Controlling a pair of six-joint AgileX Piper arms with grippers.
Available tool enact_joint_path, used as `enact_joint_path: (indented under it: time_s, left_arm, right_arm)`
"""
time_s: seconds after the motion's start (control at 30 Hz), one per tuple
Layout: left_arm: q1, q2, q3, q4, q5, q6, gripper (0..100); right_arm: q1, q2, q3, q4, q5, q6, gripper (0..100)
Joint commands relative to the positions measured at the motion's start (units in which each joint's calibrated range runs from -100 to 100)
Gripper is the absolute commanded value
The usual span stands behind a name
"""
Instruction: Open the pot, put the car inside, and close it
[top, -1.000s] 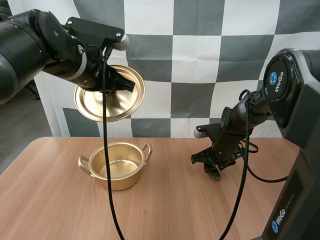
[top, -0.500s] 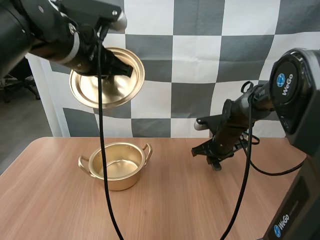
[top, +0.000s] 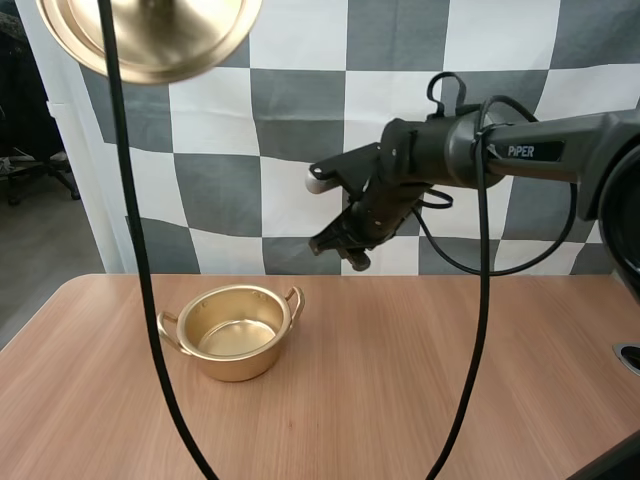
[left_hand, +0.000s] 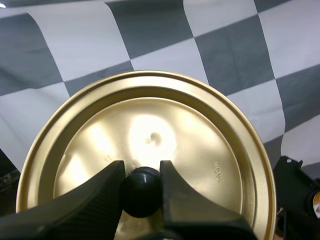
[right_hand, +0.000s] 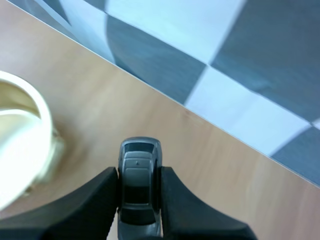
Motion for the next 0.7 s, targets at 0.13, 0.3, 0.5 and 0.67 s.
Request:
enact_joint_path:
  time_s: [0.13,0.3,0.5,0.67]
  left_arm:
    - [0.06,-0.08,-9.49,2.55,-0.08,-1.28,0]
    - [0.06,-0.08,-14.57,2.55,-0.08,-2.05,0]
    - [0.06,-0.08,-17.31,2.55,0.41,-2.05,0]
    - [0.06,-0.08,-17.83,2.55,0.77,-2.05,0]
  right_arm:
    - [8.47,0.05,-3.68,-0.05,-1.20,0.24,0]
    - [11.74,1.83,-4.07,0.20,-3.12,0.24,0]
    - [13.06,6.79,-4.18,0.80,-5.32,0.24,0]
    - [13.14,11.25,-4.18,1.62,-7.71,0.24,0]
